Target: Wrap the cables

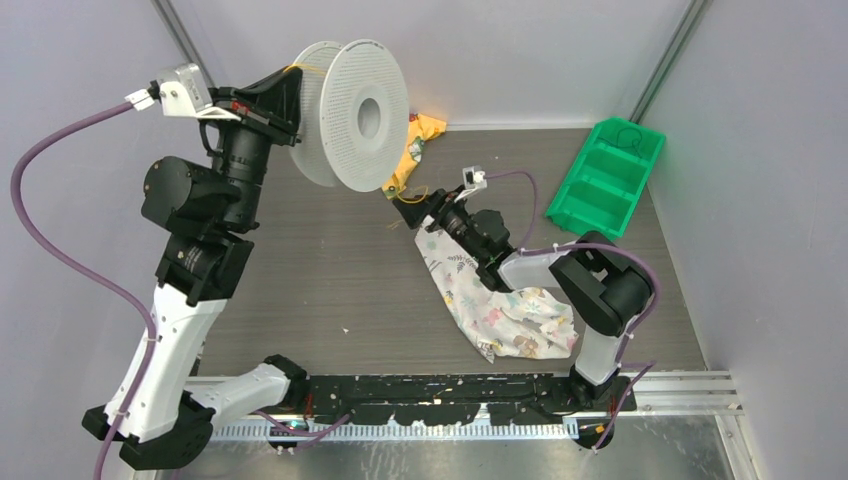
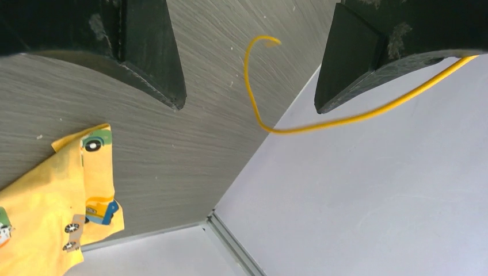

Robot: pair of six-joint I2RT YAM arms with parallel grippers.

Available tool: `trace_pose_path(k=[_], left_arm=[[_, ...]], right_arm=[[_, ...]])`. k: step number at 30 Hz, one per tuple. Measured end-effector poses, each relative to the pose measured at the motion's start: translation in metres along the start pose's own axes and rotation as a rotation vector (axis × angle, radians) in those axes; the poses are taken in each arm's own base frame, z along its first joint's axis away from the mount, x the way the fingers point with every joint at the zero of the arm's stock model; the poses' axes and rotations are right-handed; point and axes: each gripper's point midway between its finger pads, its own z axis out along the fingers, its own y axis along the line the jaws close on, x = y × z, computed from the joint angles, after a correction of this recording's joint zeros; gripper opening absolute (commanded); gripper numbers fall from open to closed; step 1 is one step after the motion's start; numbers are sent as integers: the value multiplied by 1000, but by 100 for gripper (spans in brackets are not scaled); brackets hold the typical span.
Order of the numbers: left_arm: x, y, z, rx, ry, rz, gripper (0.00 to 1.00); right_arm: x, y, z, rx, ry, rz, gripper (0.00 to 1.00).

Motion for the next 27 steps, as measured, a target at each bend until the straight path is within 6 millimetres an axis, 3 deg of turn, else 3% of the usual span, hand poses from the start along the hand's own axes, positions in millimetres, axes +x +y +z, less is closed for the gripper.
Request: trace_pose_path(k=[1, 2, 5, 6, 7, 13, 14, 15, 16, 17, 21, 27], left_arm=[[0, 0, 0, 0, 0, 0, 1], [-1, 0, 0, 0, -1, 0, 1], [-1, 0, -1, 1, -2, -1, 1], [-2, 0, -1, 2, -3, -1, 1], [-2, 0, -1, 2, -3, -1, 0], [-5, -1, -3, 6, -9, -3, 1], [-5, -1, -3, 6, -9, -3, 1], [-6, -1, -3, 6, -11, -3, 1], [-7, -1, -4, 7, -13, -4, 1], [-7, -2, -4, 7, -14, -4, 1], [-10, -2, -5, 9, -20, -5, 0], [-10, -2, -5, 10, -20, -5, 0]], right_arm=[[-2, 2, 2, -6, -7, 1, 79], [-3, 3, 4, -9, -13, 2, 68], [-4, 3, 9, -14, -21, 11, 12], [-3, 2, 10, -13, -21, 12, 2], [-2, 1, 12, -11, -22, 23, 1], [8, -7, 15, -1, 4, 73, 3], [8, -7, 15, -1, 6, 77, 19], [7, -7, 15, -2, 5, 80, 51], [7, -7, 15, -5, 4, 85, 63], [7, -7, 15, -4, 4, 91, 68], [7, -9, 14, 3, 3, 91, 71], [9, -8, 14, -2, 11, 102, 60]])
